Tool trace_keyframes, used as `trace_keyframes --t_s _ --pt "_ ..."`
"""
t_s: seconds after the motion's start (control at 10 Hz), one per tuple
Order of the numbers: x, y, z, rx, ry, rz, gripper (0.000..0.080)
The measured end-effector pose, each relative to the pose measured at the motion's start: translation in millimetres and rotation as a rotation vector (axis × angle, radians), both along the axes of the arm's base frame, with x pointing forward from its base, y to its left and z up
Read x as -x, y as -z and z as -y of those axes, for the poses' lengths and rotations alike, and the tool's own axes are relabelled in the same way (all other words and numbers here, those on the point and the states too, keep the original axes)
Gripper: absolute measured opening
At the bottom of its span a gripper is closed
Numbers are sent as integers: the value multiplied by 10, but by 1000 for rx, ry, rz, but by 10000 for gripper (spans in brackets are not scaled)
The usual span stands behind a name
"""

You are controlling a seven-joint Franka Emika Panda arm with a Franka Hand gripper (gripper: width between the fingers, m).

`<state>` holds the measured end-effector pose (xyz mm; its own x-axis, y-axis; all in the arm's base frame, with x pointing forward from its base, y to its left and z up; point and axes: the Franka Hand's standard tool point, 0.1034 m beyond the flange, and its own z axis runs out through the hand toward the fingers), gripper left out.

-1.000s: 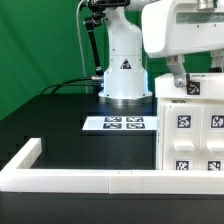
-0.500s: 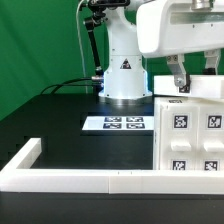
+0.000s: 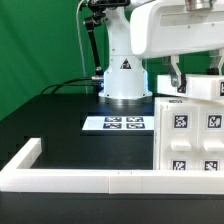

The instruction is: Assemble cabinet

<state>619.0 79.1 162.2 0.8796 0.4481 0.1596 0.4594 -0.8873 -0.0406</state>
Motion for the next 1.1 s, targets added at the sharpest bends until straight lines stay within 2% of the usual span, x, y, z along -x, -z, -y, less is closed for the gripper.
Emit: trace_keyframes --t_s 1.1 --pt "-8 8 -39 -140 1021 -94 560"
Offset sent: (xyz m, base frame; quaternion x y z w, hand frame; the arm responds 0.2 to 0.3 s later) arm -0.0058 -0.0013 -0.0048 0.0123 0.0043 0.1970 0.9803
